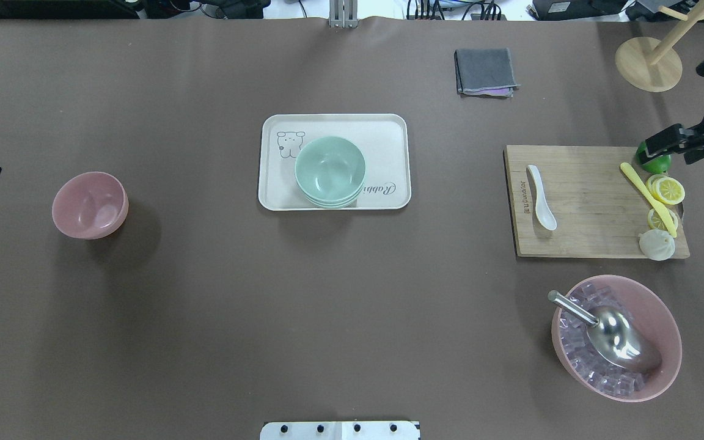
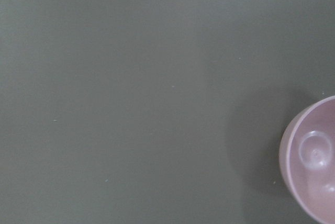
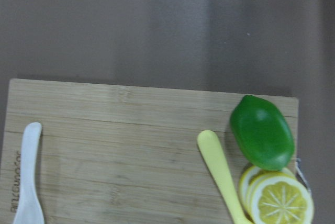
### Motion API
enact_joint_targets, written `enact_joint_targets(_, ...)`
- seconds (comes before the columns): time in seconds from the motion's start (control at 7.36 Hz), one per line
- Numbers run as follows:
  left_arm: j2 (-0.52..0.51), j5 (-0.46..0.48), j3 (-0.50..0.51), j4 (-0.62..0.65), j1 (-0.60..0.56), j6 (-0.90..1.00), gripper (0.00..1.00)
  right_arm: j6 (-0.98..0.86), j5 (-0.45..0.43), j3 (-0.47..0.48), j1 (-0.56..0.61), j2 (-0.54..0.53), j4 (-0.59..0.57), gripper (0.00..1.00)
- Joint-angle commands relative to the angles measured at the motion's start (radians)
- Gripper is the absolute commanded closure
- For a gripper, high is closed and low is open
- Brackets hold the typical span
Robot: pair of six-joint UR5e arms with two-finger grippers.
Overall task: Stack pink bowl on green and place spoon
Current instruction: 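Reach the left gripper to the pink bowl while the right gripper reaches the white spoon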
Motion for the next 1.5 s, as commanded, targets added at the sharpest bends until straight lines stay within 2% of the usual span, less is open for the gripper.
enact_joint_targets(0.0, -0.062, 0.027, 0.006, -0.001, 0.109, -0.105, 0.03, 0.114, -0.061, 0.002, -0.092, 0.048, 0.017, 0.00)
enact_joint_targets(0.27, -0.064, 0.116, 0.015, -0.003, 0.195, -0.108, 0.09, 0.131, -0.065, 0.002, -0.107, 0.062, 0.018, 0.00)
enact_joint_targets(0.68, -0.071, 0.117, 0.081, -0.025, 0.208, -0.112, 0.40, 0.140, -0.060, 0.002, -0.118, 0.068, 0.018, 0.00)
enact_joint_targets(0.82, -0.076, 0.115, 0.093, -0.029, 0.209, -0.115, 0.55, 0.140, -0.057, 0.003, -0.117, 0.068, 0.018, 0.00)
enact_joint_targets(0.95, -0.076, 0.107, 0.089, -0.030, 0.208, -0.115, 1.00, 0.140, -0.057, 0.003, -0.118, 0.068, 0.018, 0.00)
enact_joint_targets(1.09, -0.094, 0.106, 0.094, -0.030, 0.208, -0.118, 1.00, 0.142, -0.057, 0.003, -0.118, 0.071, 0.018, 0.00)
enact_joint_targets(1.22, -0.114, 0.062, 0.087, -0.024, 0.208, -0.134, 1.00, 0.155, -0.056, 0.006, -0.120, 0.074, 0.020, 0.00)
enact_joint_targets(1.36, -0.178, -0.028, 0.077, -0.019, 0.208, -0.257, 1.00, 0.204, -0.056, 0.012, -0.138, 0.095, 0.021, 0.00)
